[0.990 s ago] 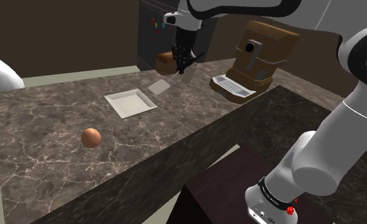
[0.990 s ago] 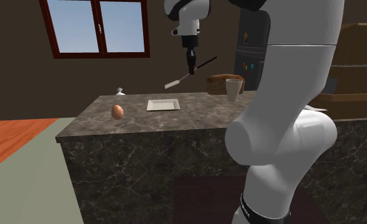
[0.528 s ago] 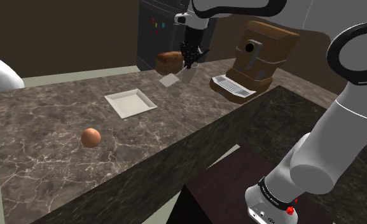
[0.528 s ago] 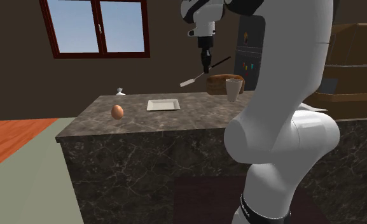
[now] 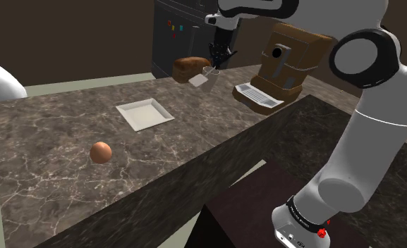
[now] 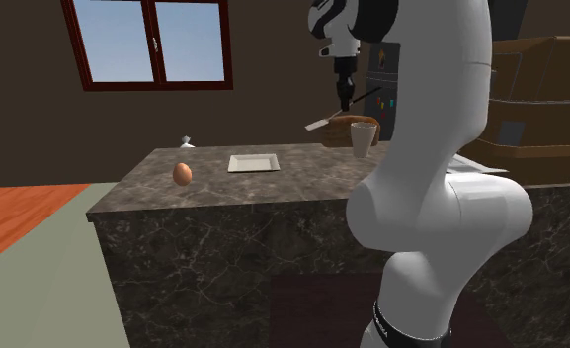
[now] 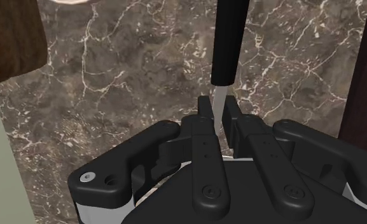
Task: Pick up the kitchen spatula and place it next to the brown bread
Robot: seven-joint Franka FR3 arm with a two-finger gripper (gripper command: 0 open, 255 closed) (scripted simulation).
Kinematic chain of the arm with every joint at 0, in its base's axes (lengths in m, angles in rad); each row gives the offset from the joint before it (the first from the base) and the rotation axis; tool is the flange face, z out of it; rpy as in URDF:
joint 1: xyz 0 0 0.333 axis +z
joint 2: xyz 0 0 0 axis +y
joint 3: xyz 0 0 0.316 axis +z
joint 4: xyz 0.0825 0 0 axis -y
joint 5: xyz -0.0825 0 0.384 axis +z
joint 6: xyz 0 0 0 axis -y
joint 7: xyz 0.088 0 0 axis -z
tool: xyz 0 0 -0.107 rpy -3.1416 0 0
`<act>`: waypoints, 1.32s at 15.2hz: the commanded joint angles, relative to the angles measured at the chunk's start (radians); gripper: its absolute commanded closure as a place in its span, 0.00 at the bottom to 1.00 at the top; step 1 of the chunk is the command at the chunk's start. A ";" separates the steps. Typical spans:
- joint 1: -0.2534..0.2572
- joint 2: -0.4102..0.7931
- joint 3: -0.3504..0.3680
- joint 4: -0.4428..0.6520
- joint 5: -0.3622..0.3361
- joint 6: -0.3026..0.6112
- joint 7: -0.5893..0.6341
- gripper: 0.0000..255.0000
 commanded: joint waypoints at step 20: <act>-0.160 0.326 -0.052 0.358 0.049 -0.021 -0.203 1.00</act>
